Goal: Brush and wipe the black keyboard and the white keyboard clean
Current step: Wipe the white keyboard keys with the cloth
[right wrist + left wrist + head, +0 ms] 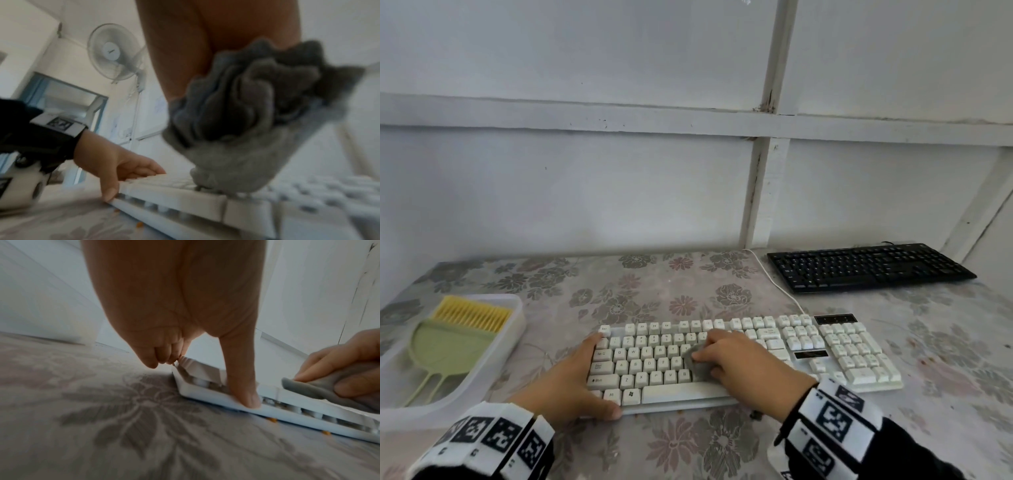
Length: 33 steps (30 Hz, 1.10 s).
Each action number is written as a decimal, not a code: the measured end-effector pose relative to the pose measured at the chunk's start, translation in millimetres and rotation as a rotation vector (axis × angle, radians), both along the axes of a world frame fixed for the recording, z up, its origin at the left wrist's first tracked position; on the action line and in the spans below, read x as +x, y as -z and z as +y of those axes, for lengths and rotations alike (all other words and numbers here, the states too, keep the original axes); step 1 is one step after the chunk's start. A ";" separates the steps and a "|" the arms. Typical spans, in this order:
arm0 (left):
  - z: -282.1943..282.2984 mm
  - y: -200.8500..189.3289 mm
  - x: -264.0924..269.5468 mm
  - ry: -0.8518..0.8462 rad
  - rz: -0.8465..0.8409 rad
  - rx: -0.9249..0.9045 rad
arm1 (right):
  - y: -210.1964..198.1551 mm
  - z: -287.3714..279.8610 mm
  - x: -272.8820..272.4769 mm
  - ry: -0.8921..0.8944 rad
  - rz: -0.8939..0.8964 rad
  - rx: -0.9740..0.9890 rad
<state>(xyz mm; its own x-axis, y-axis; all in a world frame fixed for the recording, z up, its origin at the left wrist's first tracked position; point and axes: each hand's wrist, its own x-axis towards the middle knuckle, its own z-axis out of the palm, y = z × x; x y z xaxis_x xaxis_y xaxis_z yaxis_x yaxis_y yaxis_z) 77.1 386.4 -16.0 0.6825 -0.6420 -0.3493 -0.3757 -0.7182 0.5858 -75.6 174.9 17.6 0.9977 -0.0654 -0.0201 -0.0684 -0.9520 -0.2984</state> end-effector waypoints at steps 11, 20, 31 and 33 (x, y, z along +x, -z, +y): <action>-1.9 -2.9 -2.4 0.017 -0.006 0.027 | -10.3 -69.7 -56.6 0.289 0.114 -0.110; -3.1 -6.9 -5.7 0.019 0.012 0.035 | -25.9 -41.1 -26.4 0.243 -0.077 0.020; -1.8 -2.4 -1.4 0.006 0.021 0.020 | 4.5 -15.0 -4.6 0.022 -0.016 0.009; -1.7 -2.7 -0.5 0.005 0.019 0.020 | 3.4 -27.9 -16.5 0.063 -0.007 0.021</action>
